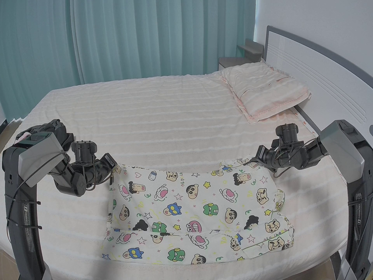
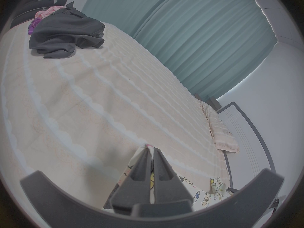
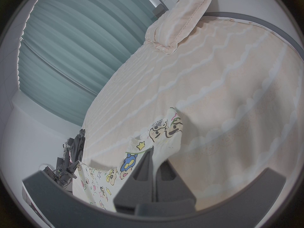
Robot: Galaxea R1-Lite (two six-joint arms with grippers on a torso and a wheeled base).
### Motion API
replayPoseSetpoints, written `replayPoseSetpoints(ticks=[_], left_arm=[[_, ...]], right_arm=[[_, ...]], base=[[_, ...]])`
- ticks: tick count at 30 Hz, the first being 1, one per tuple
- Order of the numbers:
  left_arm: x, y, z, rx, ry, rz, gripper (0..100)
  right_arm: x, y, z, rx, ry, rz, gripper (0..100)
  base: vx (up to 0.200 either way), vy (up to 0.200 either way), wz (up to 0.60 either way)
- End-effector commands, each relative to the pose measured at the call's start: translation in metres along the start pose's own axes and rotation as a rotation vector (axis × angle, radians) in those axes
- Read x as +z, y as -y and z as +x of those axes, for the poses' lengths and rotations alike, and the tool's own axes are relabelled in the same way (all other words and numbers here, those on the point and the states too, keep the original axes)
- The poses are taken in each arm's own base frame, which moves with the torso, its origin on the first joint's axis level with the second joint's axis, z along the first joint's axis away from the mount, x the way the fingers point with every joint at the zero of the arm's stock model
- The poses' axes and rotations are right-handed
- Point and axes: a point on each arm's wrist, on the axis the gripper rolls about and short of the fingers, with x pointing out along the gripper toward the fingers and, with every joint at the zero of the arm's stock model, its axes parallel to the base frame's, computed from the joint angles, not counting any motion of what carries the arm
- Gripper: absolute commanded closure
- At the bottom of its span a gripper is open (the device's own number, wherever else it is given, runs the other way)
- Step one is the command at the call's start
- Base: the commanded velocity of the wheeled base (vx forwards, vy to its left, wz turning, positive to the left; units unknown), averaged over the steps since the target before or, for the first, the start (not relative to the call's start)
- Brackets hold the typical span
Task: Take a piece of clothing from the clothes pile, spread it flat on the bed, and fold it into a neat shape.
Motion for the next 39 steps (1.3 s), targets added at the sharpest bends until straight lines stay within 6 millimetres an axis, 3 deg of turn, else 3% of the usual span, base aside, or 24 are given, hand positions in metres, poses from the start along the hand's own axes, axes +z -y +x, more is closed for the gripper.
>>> replayPoseSetpoints(ticks=[1, 17, 30, 39], left_arm=[[0.001, 0.0, -0.001, 0.0, 0.001, -0.001, 100], [-0.003, 0.005, -0.03, 0.031, -0.052, 0.043, 100], [-0.011, 0.004, -0.069, 0.037, -0.098, 0.051, 100], [-0.027, -0.005, -0.097, 0.051, -0.175, 0.107, 100]], right_arm=[[0.001, -0.002, -0.002, 0.004, 0.004, -0.002, 100], [-0.008, 0.0, -0.04, 0.095, -0.058, -0.02, 100], [-0.03, 0.0, -0.068, 0.172, -0.104, -0.075, 100], [-0.058, 0.01, -0.094, 0.174, -0.175, -0.162, 100]], base=[[0.0, 0.0, 0.0], [0.0, 0.0, 0.0], [0.0, 0.0, 0.0], [0.0, 0.0, 0.0]])
